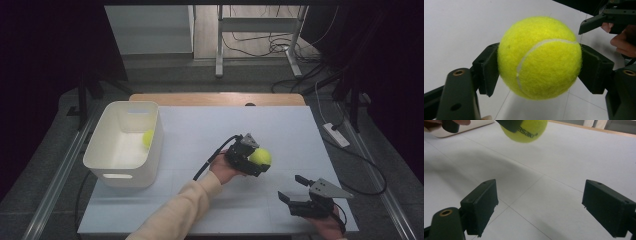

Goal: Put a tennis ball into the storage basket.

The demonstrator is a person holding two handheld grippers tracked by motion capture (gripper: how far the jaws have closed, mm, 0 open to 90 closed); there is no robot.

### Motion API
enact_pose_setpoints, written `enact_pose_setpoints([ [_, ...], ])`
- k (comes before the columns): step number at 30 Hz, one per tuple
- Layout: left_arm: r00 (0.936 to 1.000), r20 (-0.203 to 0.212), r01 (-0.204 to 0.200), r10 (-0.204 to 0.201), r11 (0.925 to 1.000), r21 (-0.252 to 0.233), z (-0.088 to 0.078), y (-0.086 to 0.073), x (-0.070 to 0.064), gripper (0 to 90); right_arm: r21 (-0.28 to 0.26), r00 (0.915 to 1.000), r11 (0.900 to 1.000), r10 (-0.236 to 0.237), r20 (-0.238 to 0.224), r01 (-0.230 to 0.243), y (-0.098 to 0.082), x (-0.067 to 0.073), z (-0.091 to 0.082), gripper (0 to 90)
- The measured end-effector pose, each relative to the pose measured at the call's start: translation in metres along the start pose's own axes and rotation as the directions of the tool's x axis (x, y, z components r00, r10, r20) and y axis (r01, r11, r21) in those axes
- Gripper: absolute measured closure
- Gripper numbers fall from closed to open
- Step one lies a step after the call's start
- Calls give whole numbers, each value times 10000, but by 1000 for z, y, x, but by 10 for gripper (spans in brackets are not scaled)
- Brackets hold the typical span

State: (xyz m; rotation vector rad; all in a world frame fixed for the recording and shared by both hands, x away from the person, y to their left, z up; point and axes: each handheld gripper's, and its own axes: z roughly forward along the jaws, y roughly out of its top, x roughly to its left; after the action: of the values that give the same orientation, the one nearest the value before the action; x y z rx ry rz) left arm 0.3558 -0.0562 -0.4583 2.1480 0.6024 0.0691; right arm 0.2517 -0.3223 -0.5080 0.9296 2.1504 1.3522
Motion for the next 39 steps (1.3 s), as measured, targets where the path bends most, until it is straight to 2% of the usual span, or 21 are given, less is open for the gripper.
enact_pose_setpoints([
  [10,9999,-142,61,-65,9994,-340,-21,1,1,270,14,10000,10000,1,13,-1,0,0,0,129],
  [20,9997,-182,122,-133,9981,-600,-33,0,3,270,21,10000,10000,-7,44,7,0,0,0,129],
  [39,9982,-535,200,-257,9942,-1059,-62,-1,6,269,6,10000,10000,-9,46,9,0,0,0,129],
])
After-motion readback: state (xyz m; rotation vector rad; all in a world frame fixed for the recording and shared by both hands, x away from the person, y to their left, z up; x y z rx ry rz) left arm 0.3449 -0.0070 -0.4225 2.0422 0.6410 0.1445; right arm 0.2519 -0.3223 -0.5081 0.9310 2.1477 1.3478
